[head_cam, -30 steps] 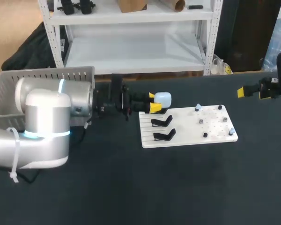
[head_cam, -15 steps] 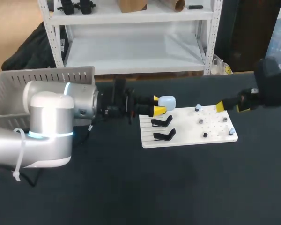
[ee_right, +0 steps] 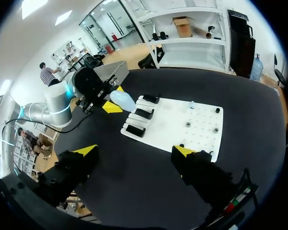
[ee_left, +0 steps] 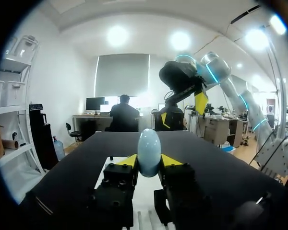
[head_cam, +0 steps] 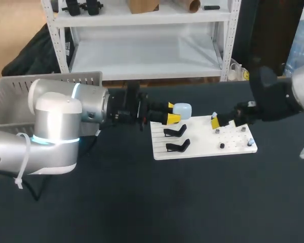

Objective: Pick up each earbud case from the left stands, insert the matching earbuds, close the lid, and place the case in the box.

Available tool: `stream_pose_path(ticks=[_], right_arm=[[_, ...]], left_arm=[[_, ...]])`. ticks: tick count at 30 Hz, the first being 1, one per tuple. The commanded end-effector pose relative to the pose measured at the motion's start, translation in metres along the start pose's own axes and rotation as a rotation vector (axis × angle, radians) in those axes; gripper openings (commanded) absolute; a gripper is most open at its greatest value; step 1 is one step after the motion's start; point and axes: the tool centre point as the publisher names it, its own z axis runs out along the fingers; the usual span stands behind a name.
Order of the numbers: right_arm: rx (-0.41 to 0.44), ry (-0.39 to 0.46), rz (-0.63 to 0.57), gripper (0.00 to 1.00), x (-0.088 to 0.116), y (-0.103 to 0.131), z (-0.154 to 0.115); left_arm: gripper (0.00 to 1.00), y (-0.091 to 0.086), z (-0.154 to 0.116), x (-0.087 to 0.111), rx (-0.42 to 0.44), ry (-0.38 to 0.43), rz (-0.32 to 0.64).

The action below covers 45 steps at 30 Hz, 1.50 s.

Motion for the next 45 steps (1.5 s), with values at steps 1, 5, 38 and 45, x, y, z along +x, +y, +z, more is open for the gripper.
stream_pose_path(ticks=[1, 5, 38, 45], right_arm=[[0.023, 0.004, 0.011, 1.00, -0.005, 0.009, 0.016], [0.018, 0.005, 0.021, 1.00, -0.012, 0.015, 0.024], [-0.010, 0.060, 0.051, 1.00, -0.046, 0.008, 0.078], [0.002, 0.054, 0.061, 1.00, -0.051, 0.002, 0.081]], left_arm=[[0.00, 0.002, 0.001, 0.001, 0.003, 0.000, 0.000], [0.00, 0.002, 0.001, 0.001, 0.003, 0.000, 0.000], [0.00, 0.002, 0.001, 0.001, 0.003, 0.000, 0.000], [0.00, 0.002, 0.001, 0.001, 0.003, 0.000, 0.000]])
